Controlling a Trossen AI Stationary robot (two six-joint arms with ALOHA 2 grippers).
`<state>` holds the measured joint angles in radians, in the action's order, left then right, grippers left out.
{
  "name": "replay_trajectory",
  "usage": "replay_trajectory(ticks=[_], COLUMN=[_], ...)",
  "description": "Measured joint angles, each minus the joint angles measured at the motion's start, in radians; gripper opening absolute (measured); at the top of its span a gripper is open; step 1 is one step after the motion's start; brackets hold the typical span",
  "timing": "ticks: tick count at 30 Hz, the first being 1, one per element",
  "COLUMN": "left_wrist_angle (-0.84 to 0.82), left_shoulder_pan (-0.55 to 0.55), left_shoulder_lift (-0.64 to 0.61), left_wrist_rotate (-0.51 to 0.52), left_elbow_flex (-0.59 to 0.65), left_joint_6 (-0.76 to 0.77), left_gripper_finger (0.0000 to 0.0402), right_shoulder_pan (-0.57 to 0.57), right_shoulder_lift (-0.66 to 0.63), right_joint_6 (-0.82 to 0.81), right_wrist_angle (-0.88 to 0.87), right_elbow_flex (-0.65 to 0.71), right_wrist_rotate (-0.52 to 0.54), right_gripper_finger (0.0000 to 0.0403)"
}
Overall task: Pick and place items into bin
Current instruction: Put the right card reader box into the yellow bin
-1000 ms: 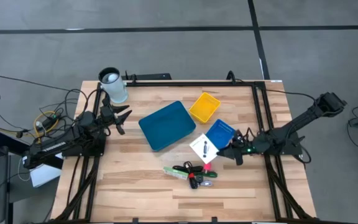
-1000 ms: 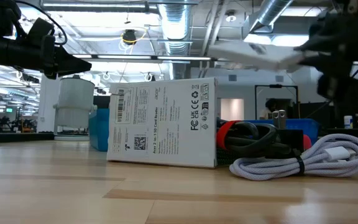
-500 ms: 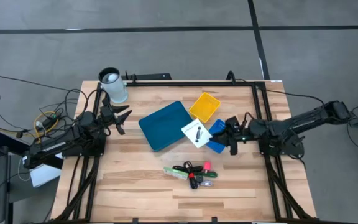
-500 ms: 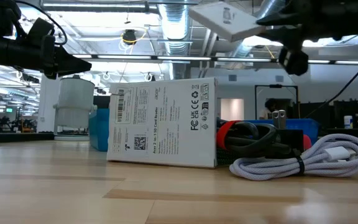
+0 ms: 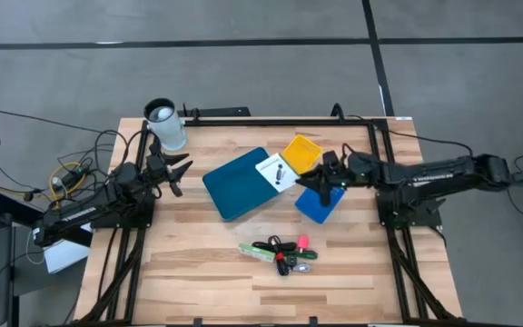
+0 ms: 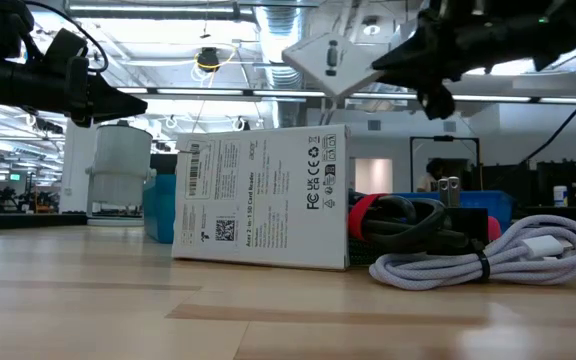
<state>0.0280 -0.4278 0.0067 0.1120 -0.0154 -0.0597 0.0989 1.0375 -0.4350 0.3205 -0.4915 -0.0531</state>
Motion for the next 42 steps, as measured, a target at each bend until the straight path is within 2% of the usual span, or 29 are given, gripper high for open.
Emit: replay_trajectory(ticks=[6, 18, 22, 31, 35, 42], left_wrist_angle=[0.0, 0.0, 0.0, 0.0, 0.0, 0.0], left_shoulder_pan=[0.0, 0.0, 0.0, 0.0, 0.0, 0.0], left_shoulder_lift=[0.0, 0.0, 0.0, 0.0, 0.0, 0.0], left_wrist_rotate=[0.0, 0.0, 0.0, 0.0, 0.0, 0.0], left_elbow_flex=[0.0, 0.0, 0.0, 0.0, 0.0, 0.0], left_joint_6=[0.0, 0.0, 0.0, 0.0, 0.0, 0.0], left_gripper_finger=[0.0119, 0.0119, 0.0119, 0.0119, 0.0119, 0.0119], right_shoulder_pan=[0.094, 0.316, 0.366, 0.443, 0.466, 0.457], right_shoulder_lift=[0.064, 0.063, 0.064, 0.064, 0.064, 0.064], right_joint_6=[0.073, 0.207, 0.234, 0.28, 0.303, 0.304], right_wrist_angle=[-0.093, -0.473, -0.54, -0.648, -0.68, -0.682], right_elbow_flex=[-0.087, -0.207, -0.209, -0.209, -0.209, -0.209], right_wrist_rotate=[-0.054, -0.051, -0.05, -0.049, -0.011, -0.001], right_gripper_finger=[0.0065, 0.0065, 0.0065, 0.0065, 0.0065, 0.0065])
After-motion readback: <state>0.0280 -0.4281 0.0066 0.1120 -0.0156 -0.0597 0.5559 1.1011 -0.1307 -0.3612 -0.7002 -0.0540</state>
